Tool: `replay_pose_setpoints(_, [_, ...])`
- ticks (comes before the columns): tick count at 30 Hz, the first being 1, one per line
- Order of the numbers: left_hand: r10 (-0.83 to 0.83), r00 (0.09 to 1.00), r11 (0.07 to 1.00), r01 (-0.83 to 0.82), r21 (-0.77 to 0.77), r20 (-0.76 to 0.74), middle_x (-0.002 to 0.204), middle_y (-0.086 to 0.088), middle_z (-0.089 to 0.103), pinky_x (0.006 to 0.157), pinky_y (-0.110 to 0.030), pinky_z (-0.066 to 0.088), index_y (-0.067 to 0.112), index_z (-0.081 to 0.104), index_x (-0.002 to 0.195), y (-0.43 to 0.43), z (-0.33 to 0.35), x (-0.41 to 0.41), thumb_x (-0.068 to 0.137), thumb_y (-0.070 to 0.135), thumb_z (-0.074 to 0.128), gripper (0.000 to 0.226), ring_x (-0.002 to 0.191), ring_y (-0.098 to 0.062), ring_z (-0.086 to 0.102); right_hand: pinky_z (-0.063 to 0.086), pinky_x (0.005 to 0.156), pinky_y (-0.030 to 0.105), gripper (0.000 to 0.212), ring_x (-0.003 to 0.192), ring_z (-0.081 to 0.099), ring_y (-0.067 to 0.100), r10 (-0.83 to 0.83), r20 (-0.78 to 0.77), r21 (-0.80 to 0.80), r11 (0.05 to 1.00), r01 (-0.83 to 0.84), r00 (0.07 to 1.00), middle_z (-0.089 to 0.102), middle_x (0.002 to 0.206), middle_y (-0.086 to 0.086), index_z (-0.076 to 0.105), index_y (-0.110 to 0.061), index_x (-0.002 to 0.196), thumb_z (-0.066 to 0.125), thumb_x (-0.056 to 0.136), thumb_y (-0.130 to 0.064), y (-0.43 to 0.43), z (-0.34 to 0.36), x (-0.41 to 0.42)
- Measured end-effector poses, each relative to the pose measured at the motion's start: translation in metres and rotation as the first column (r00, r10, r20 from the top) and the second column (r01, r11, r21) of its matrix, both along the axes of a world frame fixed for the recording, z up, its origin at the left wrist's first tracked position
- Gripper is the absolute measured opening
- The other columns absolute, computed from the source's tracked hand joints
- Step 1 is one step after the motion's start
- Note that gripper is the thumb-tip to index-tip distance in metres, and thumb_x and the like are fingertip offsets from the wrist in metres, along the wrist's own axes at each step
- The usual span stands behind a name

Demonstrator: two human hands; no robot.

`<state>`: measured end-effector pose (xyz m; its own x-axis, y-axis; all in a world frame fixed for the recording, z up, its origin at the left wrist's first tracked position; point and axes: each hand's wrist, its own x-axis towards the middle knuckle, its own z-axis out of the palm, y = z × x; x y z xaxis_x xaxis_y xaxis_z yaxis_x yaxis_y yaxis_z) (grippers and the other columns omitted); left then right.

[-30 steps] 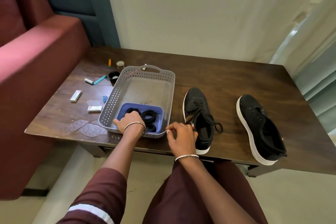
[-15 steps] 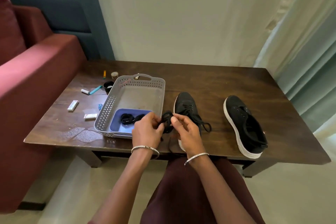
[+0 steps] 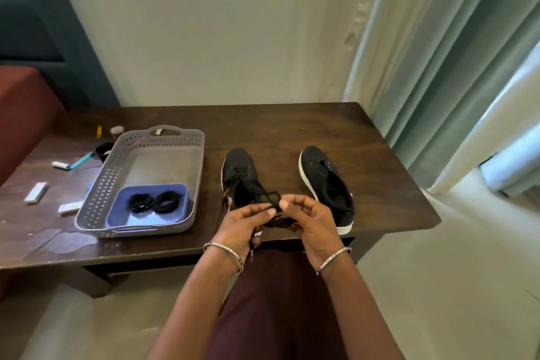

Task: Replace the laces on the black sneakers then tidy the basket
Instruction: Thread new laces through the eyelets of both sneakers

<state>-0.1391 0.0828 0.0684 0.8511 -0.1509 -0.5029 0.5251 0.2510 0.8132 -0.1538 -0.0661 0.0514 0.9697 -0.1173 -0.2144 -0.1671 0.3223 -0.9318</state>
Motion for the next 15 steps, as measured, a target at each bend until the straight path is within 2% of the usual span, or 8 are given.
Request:
replay_pose_setpoints(2, [-0.039, 0.999, 0.997, 0.036, 0.069, 0.035, 0.060, 0.002, 0.058, 0.034, -0.015, 0.028, 0.004, 0.071, 0.102, -0.005, 0.000, 0.005, 0.086, 0.009, 0.072, 0.016, 0.046, -0.005, 0.043, 0.051, 0.083, 0.036, 0.016, 0.086, 0.069, 0.019, -0.043, -0.016, 0.112, 0.993, 0.044, 0.999, 0.074, 0.089, 0.007, 0.073, -0.007, 0.101, 0.071, 0.086, -0.013, -0.009, 0.002, 0.001])
replay_pose_setpoints(4, [-0.075, 0.989, 0.973, 0.045, 0.224, 0.128, 0.058, 0.007, 0.061, 0.042, -0.013, 0.037, 0.010, 0.075, 0.093, -0.005, -0.003, 0.011, 0.086, 0.013, 0.074, 0.008, 0.049, -0.004, 0.048, 0.054, 0.081, 0.033, 0.017, 0.086, 0.070, 0.017, -0.071, -0.031, 0.173, 0.982, 0.076, 0.997, 0.073, 0.089, 0.005, 0.071, -0.005, 0.106, 0.066, 0.091, -0.010, -0.018, 0.003, 0.001])
replay_pose_setpoints(6, [-0.148, 0.957, 0.883, 0.014, 0.469, 0.250, 0.067, 0.010, 0.071, 0.062, -0.019, 0.047, 0.021, 0.077, 0.083, -0.002, -0.008, 0.018, 0.084, 0.023, 0.077, 0.003, 0.064, -0.005, 0.060, 0.051, 0.079, 0.033, 0.020, 0.081, 0.065, 0.013, -0.111, -0.041, 0.145, 0.983, 0.115, 0.993, 0.070, 0.086, 0.000, 0.071, -0.006, 0.110, 0.066, 0.091, -0.009, -0.027, 0.000, 0.002])
replay_pose_setpoints(7, [-0.210, 0.939, 0.831, 0.025, 0.556, 0.273, 0.071, 0.010, 0.073, 0.065, -0.022, 0.047, 0.024, 0.078, 0.081, 0.000, -0.009, 0.020, 0.085, 0.029, 0.077, 0.007, 0.066, -0.003, 0.061, 0.050, 0.076, 0.029, 0.021, 0.074, 0.060, 0.010, -0.134, -0.042, 0.113, 0.984, 0.138, 0.990, 0.067, 0.084, -0.001, 0.072, -0.008, 0.110, 0.068, 0.089, -0.008, -0.032, -0.002, 0.003])
replay_pose_setpoints(8, [-0.261, 0.929, 0.805, 0.059, 0.591, 0.262, 0.071, 0.010, 0.073, 0.061, -0.023, 0.044, 0.024, 0.077, 0.081, 0.004, -0.010, 0.021, 0.086, 0.032, 0.075, 0.009, 0.062, 0.000, 0.059, 0.049, 0.069, 0.023, 0.023, 0.067, 0.054, 0.006, -0.152, -0.041, 0.071, 0.985, 0.155, 0.988, 0.065, 0.081, -0.003, 0.072, -0.008, 0.110, 0.070, 0.087, -0.006, -0.037, -0.004, 0.003])
replay_pose_setpoints(10, [-0.309, 0.930, 0.835, 0.166, 0.525, 0.198, 0.069, 0.010, 0.072, 0.052, -0.015, 0.040, 0.019, 0.076, 0.089, 0.009, -0.008, 0.023, 0.087, 0.027, 0.074, 0.009, 0.053, 0.003, 0.055, 0.044, 0.058, 0.015, 0.026, 0.062, 0.050, 0.001, -0.168, -0.035, -0.004, 0.986, 0.168, 0.985, 0.066, 0.082, -0.005, 0.072, -0.007, 0.110, 0.073, 0.084, -0.002, -0.046, -0.006, 0.003])
replay_pose_setpoints(12, [-0.343, 0.928, 0.851, 0.241, 0.466, 0.145, 0.071, 0.003, 0.069, 0.052, -0.011, 0.041, 0.013, 0.075, 0.095, 0.016, -0.007, 0.024, 0.084, 0.018, 0.077, 0.012, 0.058, -0.001, 0.055, 0.044, 0.057, 0.014, 0.027, 0.066, 0.055, 0.002, -0.154, -0.010, -0.068, 0.986, 0.153, 0.988, 0.070, 0.085, -0.002, 0.073, -0.008, 0.108, 0.076, 0.082, -0.003, -0.054, -0.006, 0.003])
replay_pose_setpoints(15, [-0.428, 0.894, 0.808, 0.311, 0.500, 0.134, 0.074, 0.004, 0.073, 0.067, -0.012, 0.047, 0.008, 0.075, 0.085, 0.028, 0.001, 0.026, 0.087, 0.008, 0.072, 0.003, 0.068, -0.003, 0.063, 0.051, 0.069, 0.017, 0.024, 0.080, 0.067, 0.008, -0.080, 0.043, -0.266, 0.960, 0.089, 0.996, 0.075, 0.089, 0.003, 0.076, -0.010, 0.101, 0.081, 0.078, -0.008, -0.065, -0.003, 0.003])
